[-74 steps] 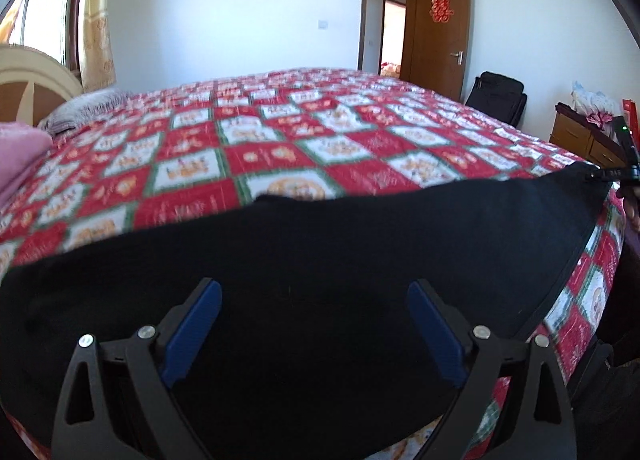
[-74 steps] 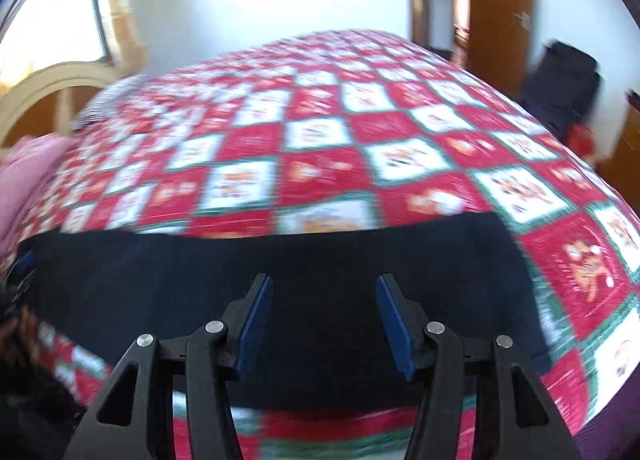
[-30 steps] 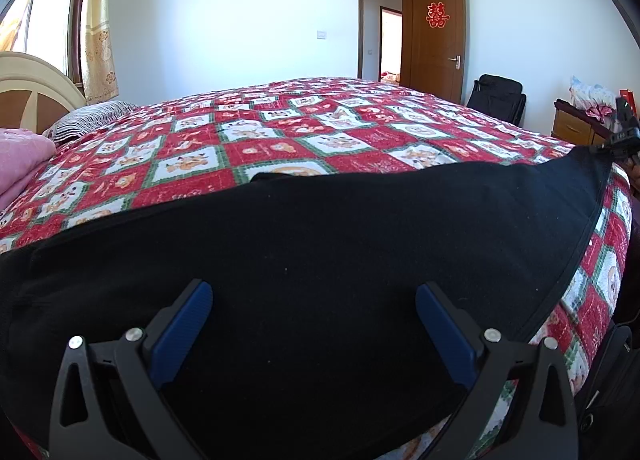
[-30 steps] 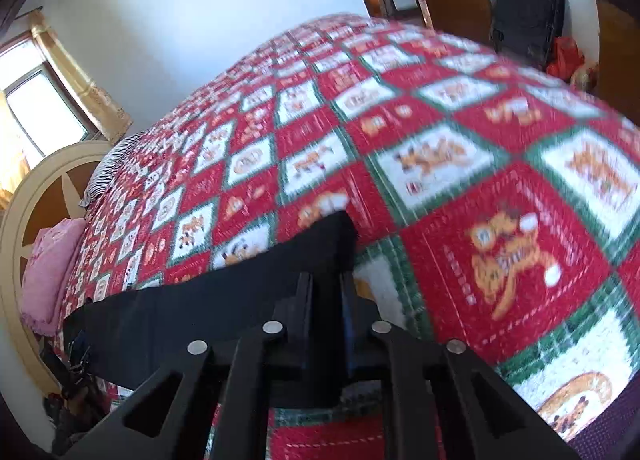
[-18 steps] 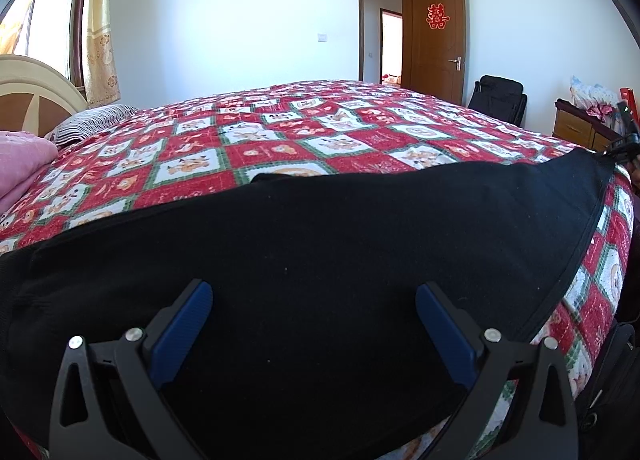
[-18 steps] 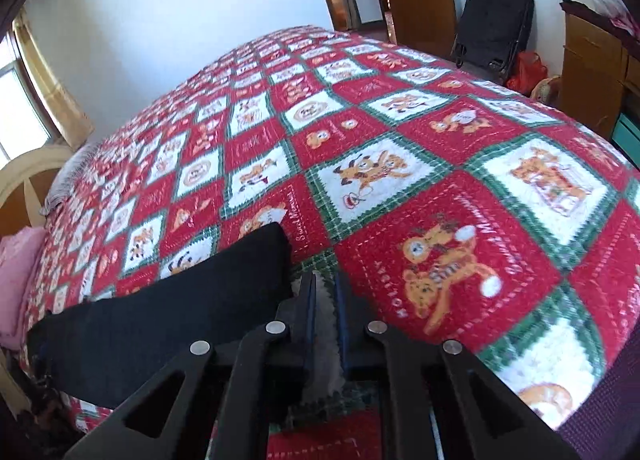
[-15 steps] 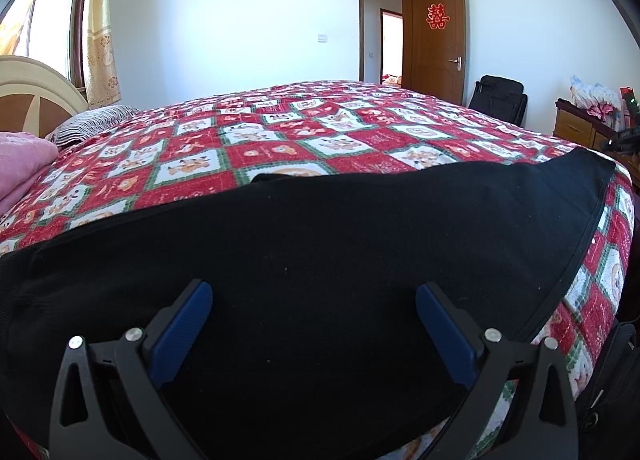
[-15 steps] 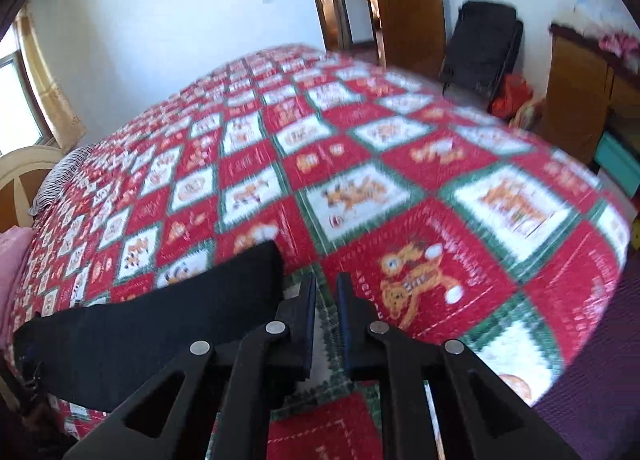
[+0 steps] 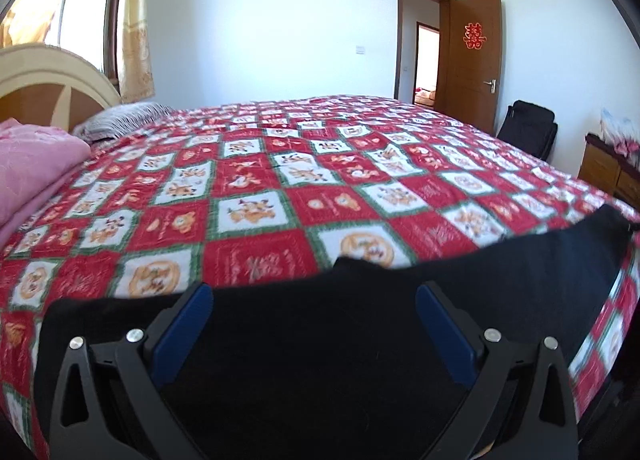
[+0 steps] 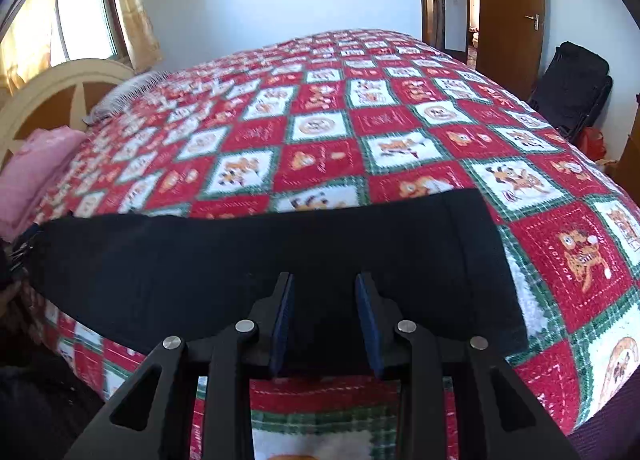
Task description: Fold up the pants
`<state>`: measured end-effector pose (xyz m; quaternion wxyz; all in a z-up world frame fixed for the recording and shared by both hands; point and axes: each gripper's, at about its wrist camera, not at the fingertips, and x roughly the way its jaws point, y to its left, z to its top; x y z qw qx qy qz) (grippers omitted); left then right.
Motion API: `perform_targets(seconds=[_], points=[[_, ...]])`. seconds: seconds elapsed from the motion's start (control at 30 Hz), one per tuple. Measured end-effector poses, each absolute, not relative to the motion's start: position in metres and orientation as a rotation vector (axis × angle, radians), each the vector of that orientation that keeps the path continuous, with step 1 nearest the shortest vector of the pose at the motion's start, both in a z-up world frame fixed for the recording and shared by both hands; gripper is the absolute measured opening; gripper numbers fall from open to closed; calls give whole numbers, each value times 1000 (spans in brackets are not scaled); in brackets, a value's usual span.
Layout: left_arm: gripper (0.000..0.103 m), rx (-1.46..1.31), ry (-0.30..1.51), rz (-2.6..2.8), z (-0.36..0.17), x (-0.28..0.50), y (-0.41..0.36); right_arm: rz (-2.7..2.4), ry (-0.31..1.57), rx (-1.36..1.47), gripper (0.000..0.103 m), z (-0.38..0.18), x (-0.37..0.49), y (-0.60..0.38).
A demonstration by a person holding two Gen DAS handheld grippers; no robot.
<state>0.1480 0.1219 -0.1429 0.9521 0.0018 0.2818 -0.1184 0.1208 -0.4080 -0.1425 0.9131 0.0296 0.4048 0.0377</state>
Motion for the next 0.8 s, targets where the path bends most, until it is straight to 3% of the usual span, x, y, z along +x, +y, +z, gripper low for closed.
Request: perform_targets(seconds=[0.13, 0.3, 0.33, 0.4, 0.53, 0.57, 0.6, 0.63, 0.8], points=[[103, 117, 655, -182, -142, 173, 97, 56, 852, 32, 34, -151, 121, -404], [100, 43, 745, -274, -134, 199, 90, 57, 843, 43, 35, -153, 122, -405], [96, 27, 792, -311, -136, 206, 87, 55, 840, 48, 35, -155, 122, -405], [61, -12, 897, -345, -146, 222, 82, 49, 833, 47, 35, -155, 122, -404], [44, 10, 980, -318, -165, 234, 77, 49, 828, 46, 37, -154, 122, -404], [35, 11, 975, -319, -164, 233, 76, 50, 827, 50, 37, -154, 122, -404], [12, 34, 969, -311, -163, 231, 75, 51, 826, 54, 37, -154, 122, -405], [6, 46, 968, -311, -162, 230, 75, 52, 824, 58, 37, -154, 121, -405], [4, -21, 898, -305, -142, 231, 95, 48, 813, 71, 37, -155, 121, -406]])
